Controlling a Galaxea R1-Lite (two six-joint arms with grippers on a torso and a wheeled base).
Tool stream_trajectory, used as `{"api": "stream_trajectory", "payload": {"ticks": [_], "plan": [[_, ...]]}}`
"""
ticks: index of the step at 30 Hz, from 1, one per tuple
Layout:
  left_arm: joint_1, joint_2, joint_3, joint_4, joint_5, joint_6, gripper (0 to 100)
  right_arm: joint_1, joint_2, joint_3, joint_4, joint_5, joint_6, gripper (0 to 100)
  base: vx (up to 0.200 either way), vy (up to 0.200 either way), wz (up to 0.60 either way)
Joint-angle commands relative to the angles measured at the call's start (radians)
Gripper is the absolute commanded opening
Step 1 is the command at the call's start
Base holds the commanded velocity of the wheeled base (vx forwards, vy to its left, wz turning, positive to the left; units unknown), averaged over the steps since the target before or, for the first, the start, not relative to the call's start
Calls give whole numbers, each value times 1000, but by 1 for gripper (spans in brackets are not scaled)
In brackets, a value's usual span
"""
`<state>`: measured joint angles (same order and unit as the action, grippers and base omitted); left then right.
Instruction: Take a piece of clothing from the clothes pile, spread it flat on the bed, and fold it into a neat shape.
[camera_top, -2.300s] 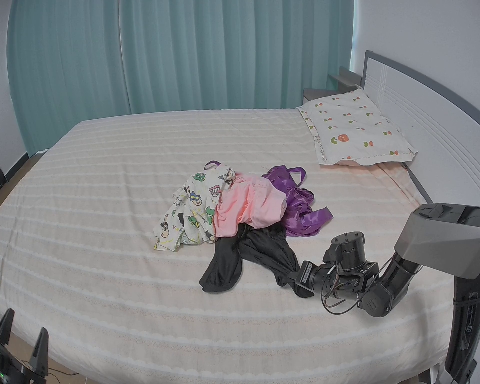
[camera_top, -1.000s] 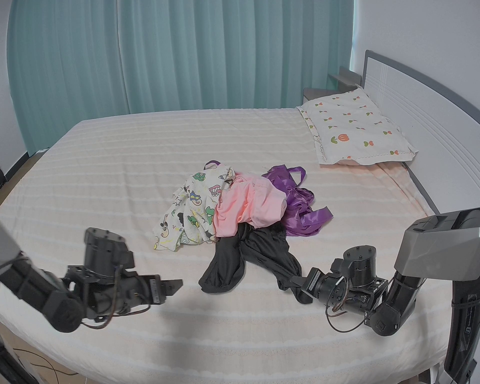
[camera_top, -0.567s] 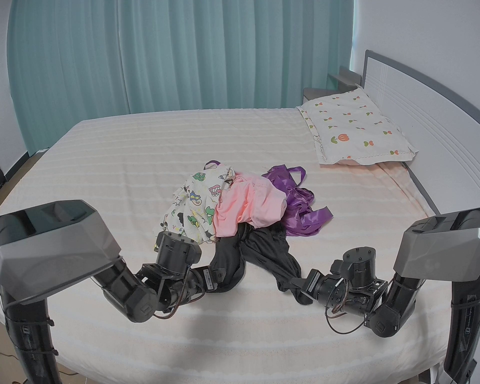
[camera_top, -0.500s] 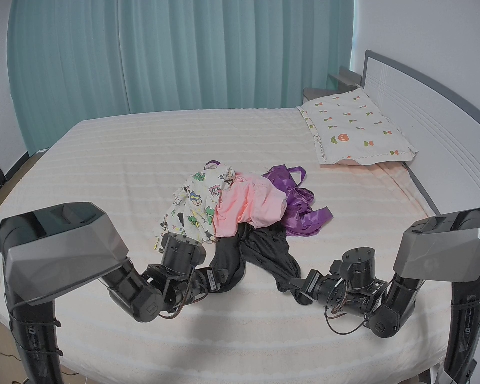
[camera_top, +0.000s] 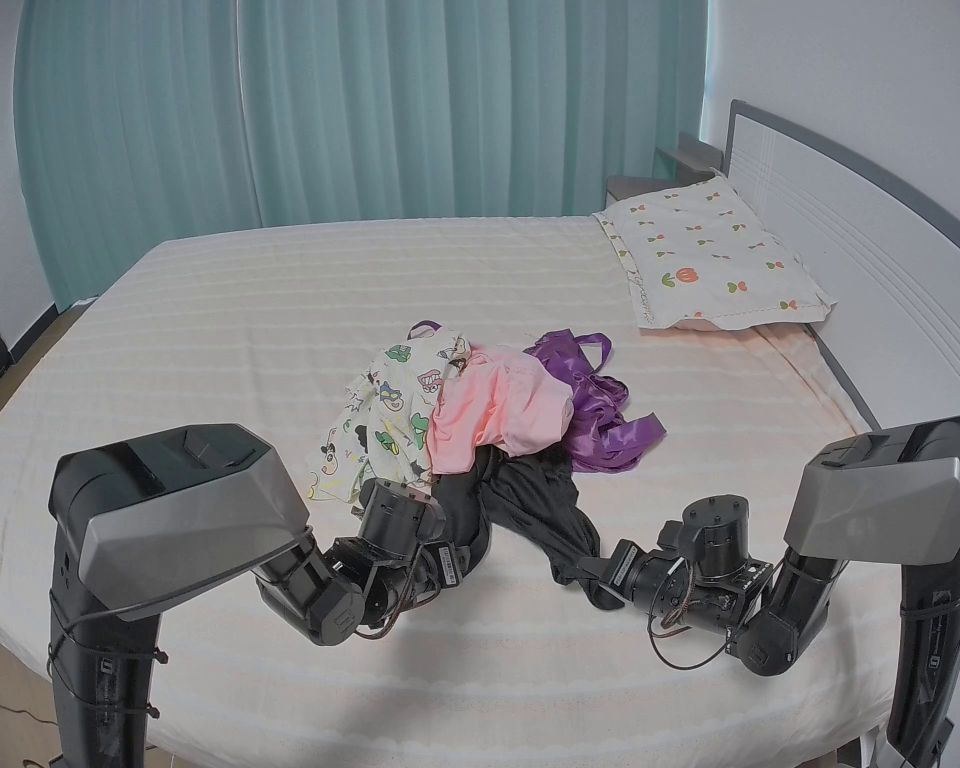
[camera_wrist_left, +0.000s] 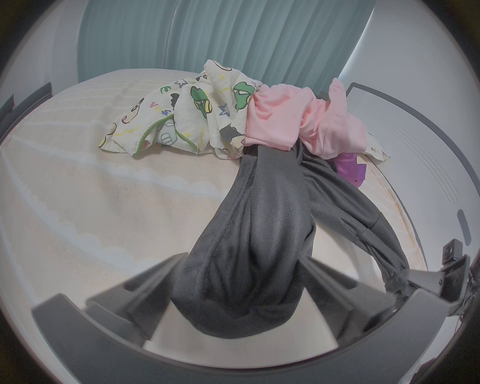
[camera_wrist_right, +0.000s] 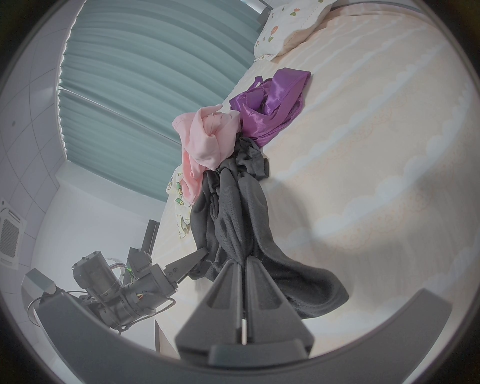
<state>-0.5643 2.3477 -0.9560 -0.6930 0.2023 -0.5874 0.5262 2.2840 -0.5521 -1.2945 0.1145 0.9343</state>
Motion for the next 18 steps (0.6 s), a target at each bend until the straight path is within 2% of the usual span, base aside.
{"api": "stream_trajectory", "payload": {"ticks": [1, 6, 13, 18], "plan": [[-6, 13, -24, -2, 15, -6, 0, 0, 2, 0, 0, 1, 0, 0, 0, 0, 0], [-5, -13, 9, -3, 46, -11, 0, 0, -3, 4, -12, 1, 0, 0, 0, 0, 0], [-5, -286, 123, -5, 46, -95, 0, 23, -80, 78, -210, 2, -9, 0, 0, 0, 0], [-6, -502, 149, -5, 46, -97, 0, 40, -261, 66, -235, 2, -66, 0, 0, 0, 0]]}}
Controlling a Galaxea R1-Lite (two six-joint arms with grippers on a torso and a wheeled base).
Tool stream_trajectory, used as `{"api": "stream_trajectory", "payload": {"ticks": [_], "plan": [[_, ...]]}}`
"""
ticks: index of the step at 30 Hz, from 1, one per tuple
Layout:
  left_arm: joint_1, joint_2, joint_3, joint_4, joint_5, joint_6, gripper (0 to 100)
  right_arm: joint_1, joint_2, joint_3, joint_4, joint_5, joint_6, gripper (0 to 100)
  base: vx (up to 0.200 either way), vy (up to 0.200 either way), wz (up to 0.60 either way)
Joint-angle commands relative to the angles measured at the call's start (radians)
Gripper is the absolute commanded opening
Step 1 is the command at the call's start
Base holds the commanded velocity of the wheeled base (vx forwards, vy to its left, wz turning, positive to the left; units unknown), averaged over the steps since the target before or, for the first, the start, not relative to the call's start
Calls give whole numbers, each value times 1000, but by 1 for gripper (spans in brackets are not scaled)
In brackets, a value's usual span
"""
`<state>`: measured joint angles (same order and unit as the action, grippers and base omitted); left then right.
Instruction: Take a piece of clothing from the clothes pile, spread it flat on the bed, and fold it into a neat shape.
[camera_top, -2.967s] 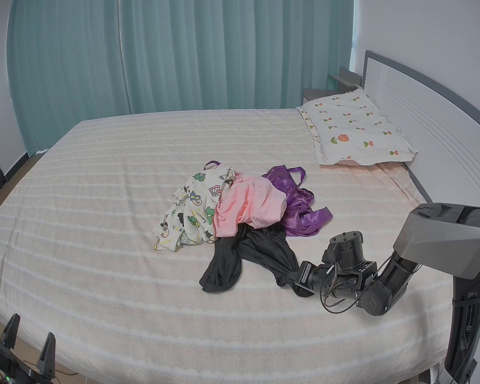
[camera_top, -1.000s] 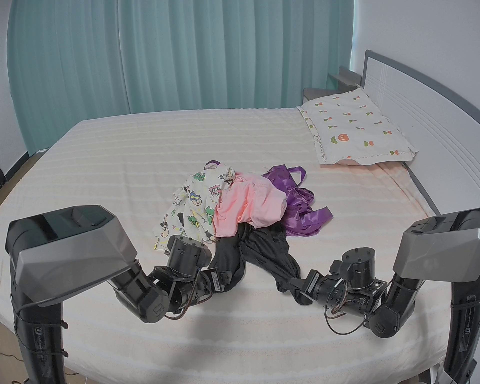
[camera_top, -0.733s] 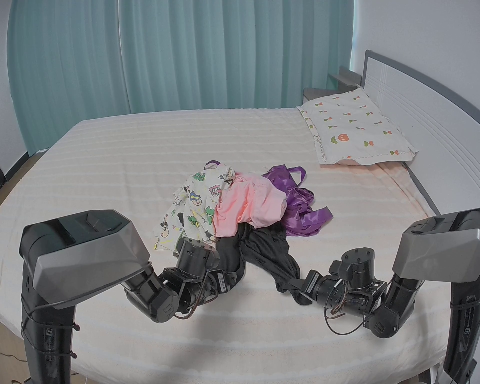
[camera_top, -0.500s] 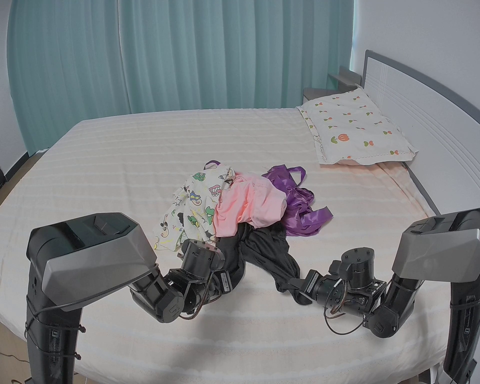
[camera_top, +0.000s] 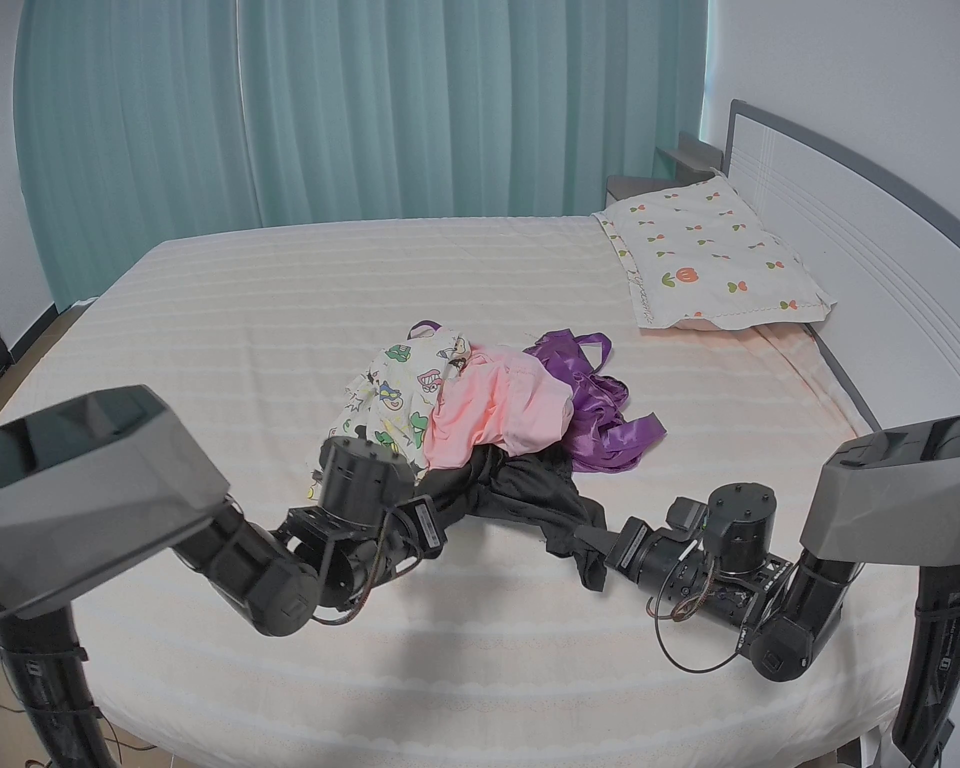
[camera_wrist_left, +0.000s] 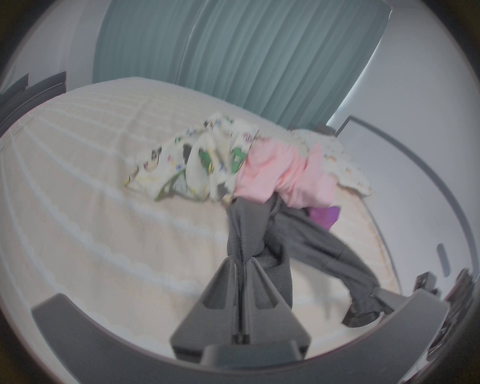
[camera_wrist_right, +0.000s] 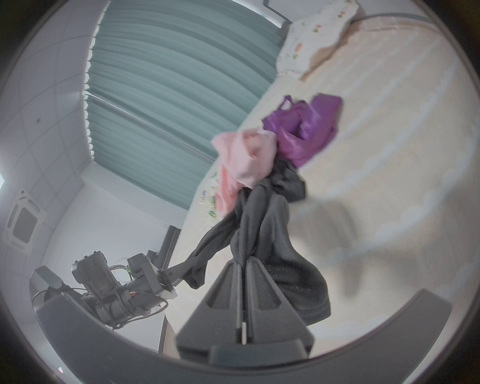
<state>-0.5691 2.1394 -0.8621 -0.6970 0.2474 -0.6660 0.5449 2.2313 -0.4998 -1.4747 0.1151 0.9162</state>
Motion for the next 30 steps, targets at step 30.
{"api": "stream_trajectory", "payload": {"ticks": [30], "plan": [[40, -631, 301, -53, -17, -193, 0, -6, -367, 41, -90, 41, -34, 0, 0, 0, 0]]}}
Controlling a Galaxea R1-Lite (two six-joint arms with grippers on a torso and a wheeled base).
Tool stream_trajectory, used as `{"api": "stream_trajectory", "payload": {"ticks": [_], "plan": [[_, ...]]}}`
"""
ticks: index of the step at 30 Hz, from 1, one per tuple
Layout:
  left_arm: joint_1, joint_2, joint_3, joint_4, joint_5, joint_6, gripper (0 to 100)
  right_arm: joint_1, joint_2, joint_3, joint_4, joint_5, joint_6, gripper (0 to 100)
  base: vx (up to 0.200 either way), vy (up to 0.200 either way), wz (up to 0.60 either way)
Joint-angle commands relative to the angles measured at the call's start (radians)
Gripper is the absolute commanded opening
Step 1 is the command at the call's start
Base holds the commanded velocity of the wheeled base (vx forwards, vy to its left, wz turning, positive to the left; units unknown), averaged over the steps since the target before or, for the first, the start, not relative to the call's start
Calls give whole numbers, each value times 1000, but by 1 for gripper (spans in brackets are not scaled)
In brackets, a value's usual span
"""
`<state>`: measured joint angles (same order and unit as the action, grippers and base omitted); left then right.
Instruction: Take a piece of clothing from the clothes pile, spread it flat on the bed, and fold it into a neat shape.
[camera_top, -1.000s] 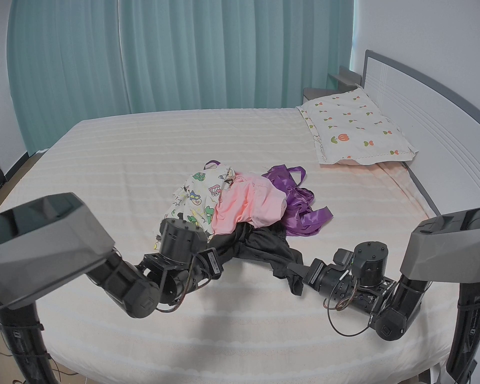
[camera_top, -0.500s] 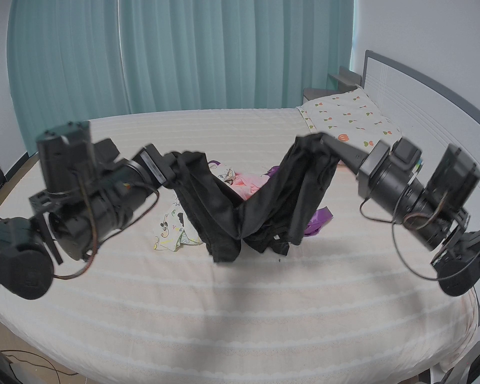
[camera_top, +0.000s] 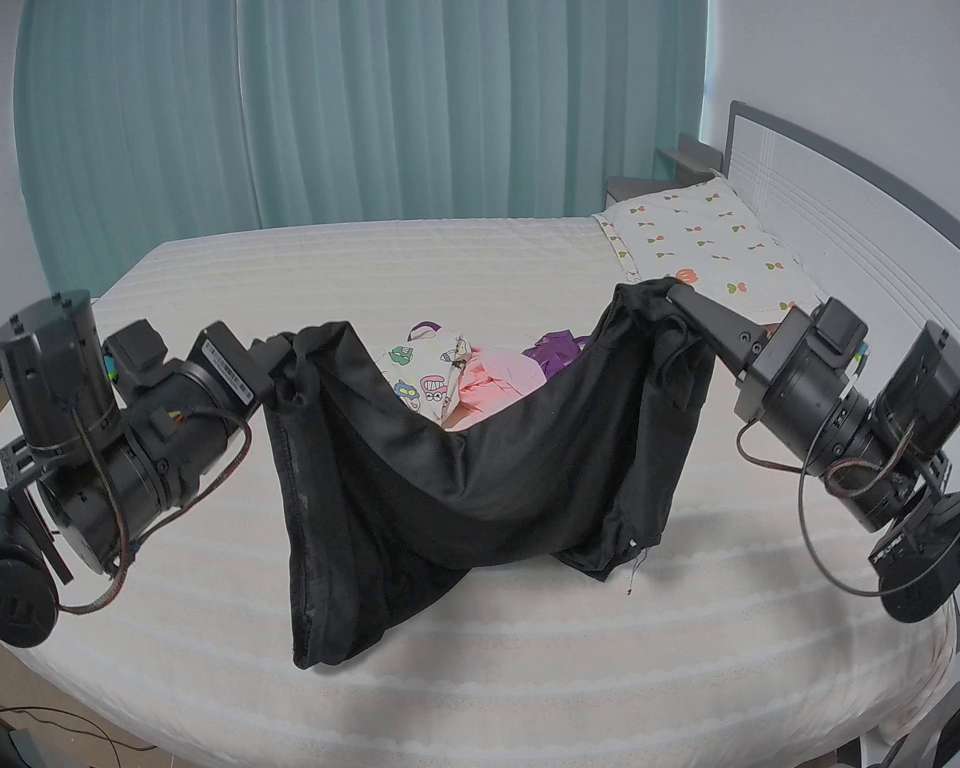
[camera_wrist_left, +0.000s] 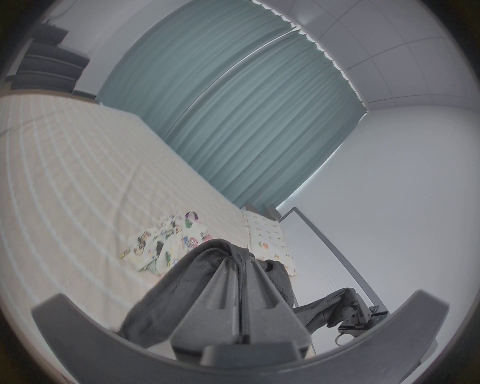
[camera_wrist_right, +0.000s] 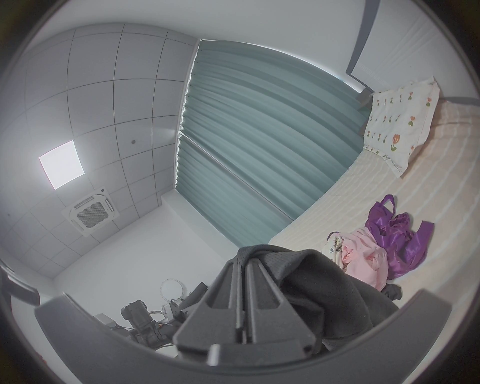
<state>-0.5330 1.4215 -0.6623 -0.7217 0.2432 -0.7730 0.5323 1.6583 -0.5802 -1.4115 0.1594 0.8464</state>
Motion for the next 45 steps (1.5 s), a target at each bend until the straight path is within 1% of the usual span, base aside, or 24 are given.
{"api": "stream_trajectory", "payload": {"ticks": [1, 4, 5, 7, 8, 10, 12, 15, 18, 26, 38, 45], "plan": [[2, 99, 113, -31, -18, -88, 0, 8, 221, 129, -159, -4, 37, 0, 0, 0, 0], [-12, 126, 138, -41, -32, -91, 0, 11, 244, 132, -153, -4, 40, 0, 0, 0, 0], [-27, 142, 153, -45, -38, -94, 0, 14, 242, 135, -152, -3, 43, 0, 0, 0, 0], [-27, 143, 153, -47, -38, -94, 0, 14, 242, 135, -152, -3, 43, 0, 0, 0, 0], [-35, 160, 165, -61, -39, -108, 0, 37, 235, 154, -152, -6, 42, 0, 0, 0, 0], [-38, 163, 167, -62, -39, -117, 0, 40, 235, 160, -152, -7, 40, 0, 0, 0, 0], [-53, 166, 173, -64, -42, -157, 0, 40, 239, 163, -152, -6, 40, 0, 0, 0, 0], [-55, 166, 176, -64, -45, -178, 0, 41, 236, 169, -152, -9, 40, 0, -67, 0, 0], [-55, 160, 187, -64, -45, -180, 0, 60, 216, 189, -152, -15, 37, 0, -200, 0, 0], [-55, 159, 201, -64, -44, -180, 0, 61, 199, 195, -152, -18, 36, 0, -200, 0, 0], [-56, 155, 204, -65, -44, -183, 0, 64, 207, 200, -152, -18, 34, 0, 0, 0, 0], [-55, 145, 205, -65, -45, -187, 0, 74, 202, 203, -152, -18, 34, 0, 0, 200, 0]]}}
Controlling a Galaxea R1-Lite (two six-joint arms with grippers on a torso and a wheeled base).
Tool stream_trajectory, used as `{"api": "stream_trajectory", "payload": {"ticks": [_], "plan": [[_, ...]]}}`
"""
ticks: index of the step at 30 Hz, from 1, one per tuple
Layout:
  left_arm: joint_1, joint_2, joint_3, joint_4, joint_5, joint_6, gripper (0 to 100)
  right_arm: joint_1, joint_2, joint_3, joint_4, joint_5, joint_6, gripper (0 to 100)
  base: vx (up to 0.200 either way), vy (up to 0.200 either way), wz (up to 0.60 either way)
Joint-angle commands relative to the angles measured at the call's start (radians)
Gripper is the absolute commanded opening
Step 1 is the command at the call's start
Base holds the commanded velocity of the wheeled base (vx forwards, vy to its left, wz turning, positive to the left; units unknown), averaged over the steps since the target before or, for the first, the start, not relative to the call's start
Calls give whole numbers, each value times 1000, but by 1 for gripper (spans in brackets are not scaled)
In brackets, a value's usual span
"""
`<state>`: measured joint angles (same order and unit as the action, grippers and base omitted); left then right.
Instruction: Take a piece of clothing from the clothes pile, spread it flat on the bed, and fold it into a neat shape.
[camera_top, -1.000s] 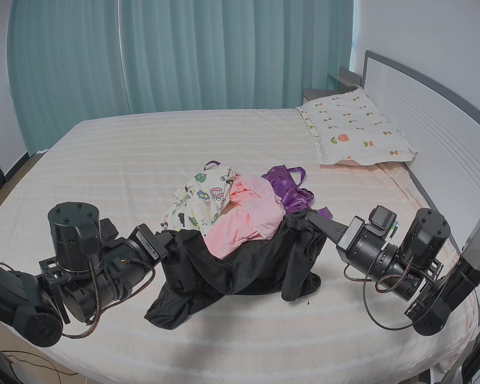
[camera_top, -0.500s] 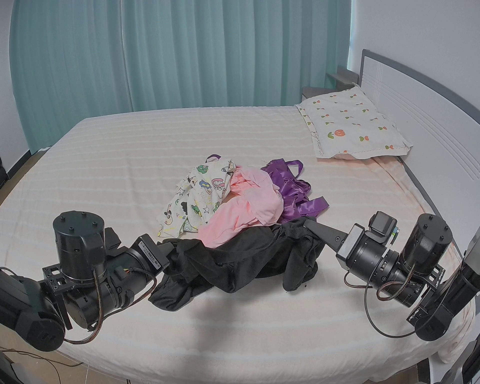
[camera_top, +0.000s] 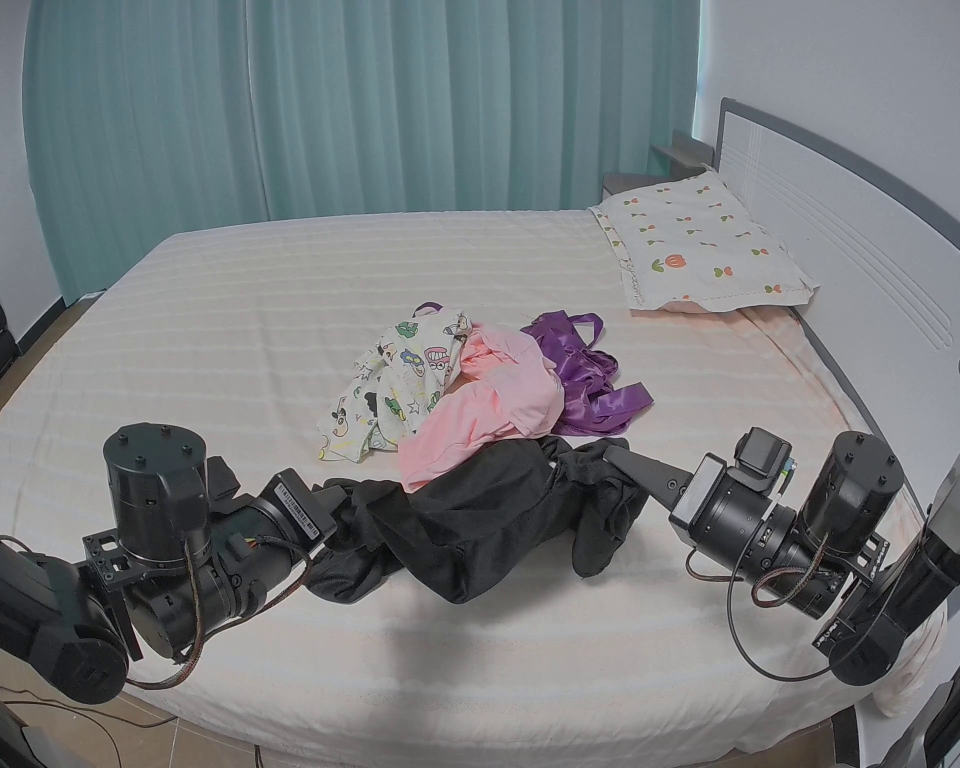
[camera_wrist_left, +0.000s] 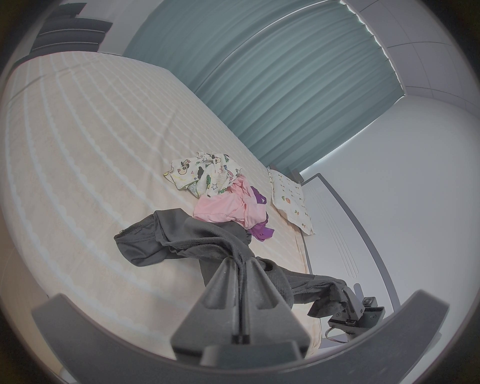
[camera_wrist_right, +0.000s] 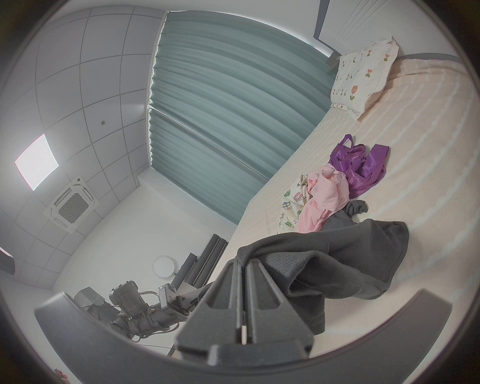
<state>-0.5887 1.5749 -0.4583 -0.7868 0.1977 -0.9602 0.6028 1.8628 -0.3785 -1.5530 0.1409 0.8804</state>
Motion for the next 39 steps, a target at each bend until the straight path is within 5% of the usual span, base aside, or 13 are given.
{"api": "stream_trajectory", "payload": {"ticks": [1, 39], "plan": [[1, -24, 3, 0, -1, 0, 0, 6, -5, 1, -10, 0, 0, 0, 0, 200, 0], [12, -96, 24, 12, -7, 6, 0, 29, -1, 1, -10, -20, -3, 0, 0, 200, 0]]}}
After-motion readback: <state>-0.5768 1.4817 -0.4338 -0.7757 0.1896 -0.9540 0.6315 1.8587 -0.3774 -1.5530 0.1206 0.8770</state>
